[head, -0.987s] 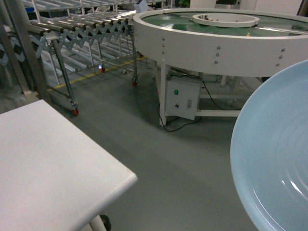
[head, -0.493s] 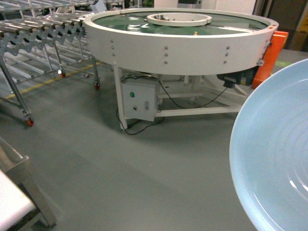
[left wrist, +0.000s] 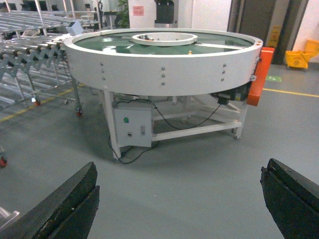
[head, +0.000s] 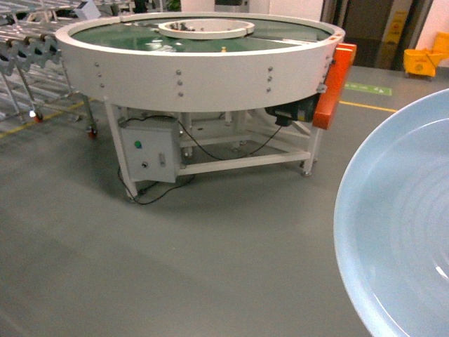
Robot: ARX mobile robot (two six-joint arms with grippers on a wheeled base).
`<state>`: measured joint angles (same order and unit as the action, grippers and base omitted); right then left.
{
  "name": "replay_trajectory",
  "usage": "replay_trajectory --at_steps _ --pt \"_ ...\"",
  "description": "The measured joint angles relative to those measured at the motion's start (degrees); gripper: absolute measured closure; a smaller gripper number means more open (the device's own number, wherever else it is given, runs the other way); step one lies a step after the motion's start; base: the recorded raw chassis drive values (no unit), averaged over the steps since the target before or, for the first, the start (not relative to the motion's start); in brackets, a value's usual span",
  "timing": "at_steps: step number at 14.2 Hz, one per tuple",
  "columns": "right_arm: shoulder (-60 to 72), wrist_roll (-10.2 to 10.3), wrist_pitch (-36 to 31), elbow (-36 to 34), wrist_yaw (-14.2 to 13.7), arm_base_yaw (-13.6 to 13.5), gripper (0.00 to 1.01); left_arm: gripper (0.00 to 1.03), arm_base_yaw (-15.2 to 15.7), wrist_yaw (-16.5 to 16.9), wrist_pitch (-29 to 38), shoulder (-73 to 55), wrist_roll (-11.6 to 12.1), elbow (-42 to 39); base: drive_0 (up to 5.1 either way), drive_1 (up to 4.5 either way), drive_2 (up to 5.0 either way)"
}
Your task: Place blue tray on left shelf second layer neatly
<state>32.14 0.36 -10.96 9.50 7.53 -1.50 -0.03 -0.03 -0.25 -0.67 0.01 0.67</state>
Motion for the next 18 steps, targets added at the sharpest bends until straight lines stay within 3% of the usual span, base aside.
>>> replay_trajectory --at_steps 18 --pt "-0.1 0.0 -0.2 -0.2 0.0 0.0 0.99 0.05 0.0 -0.1 0.1 0.0 0.0 0.0 2.7 -1.58 -5.8"
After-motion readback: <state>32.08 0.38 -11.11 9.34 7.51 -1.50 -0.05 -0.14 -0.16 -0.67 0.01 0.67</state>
